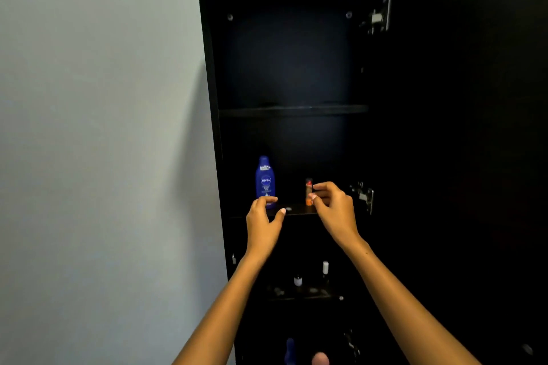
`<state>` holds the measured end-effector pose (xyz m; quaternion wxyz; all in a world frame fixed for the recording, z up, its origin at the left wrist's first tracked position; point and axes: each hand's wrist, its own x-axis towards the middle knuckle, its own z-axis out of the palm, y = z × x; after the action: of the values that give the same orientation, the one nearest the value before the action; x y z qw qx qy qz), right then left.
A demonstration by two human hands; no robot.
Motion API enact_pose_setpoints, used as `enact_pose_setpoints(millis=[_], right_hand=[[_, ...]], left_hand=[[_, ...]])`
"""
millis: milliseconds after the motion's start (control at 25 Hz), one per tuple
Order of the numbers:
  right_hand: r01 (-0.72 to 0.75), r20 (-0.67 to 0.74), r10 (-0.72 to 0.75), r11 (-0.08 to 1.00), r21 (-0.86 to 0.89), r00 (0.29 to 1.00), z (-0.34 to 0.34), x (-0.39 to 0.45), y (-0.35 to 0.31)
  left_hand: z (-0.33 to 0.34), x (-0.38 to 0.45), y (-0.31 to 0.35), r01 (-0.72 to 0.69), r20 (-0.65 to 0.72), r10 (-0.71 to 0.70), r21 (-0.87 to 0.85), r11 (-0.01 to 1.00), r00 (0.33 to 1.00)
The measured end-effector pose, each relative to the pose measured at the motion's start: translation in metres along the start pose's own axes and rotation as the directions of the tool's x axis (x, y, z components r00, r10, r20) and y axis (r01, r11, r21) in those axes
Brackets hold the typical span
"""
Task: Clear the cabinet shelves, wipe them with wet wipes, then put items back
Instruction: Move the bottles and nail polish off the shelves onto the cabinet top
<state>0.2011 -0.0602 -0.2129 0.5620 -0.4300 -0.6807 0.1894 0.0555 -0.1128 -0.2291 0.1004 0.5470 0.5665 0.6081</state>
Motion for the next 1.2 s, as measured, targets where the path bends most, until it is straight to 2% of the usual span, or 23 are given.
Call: enact_pose_setpoints(millis=[120,280,600,800,1040,1200], right_hand=[[0.001,-0.018,-0.001,1.0,-0.004,1.0,0.01,0.022,0.002],[-0.02,-0.051,0.02,1.0,-0.001,0.999,0.026,0.041,0.009],[0.008,-0.126,-0.018,0.997,-0.081,0.992,0.051,0.053,0.028],[-0.076,-0.194,0.058,0.994,-0.082,0.979,0.053,0.059,0.038],[-0.187,-0.09,0.171,0.96,-0.21,0.981,0.061,0.071,0.039],[-0.238,-0.031,0.238,0.942,-0.236,0.971,0.069,0.079,0.036]], left_hand=[[-0.002,0.028,-0.004,-0.031,-0.047,0.032,0.013,0.999,0.998],[-0.01,0.062,-0.019,-0.009,-0.08,0.008,-0.003,1.0,0.997],[-0.006,0.101,-0.051,0.091,0.059,-0.089,-0.035,0.995,0.994],[0.0,0.112,-0.058,0.087,0.096,-0.084,-0.037,0.996,0.992],[-0.009,0.108,-0.058,0.045,0.095,-0.037,-0.09,0.995,0.995],[-0.019,0.101,-0.057,0.048,0.102,-0.034,-0.137,0.989,0.994]])
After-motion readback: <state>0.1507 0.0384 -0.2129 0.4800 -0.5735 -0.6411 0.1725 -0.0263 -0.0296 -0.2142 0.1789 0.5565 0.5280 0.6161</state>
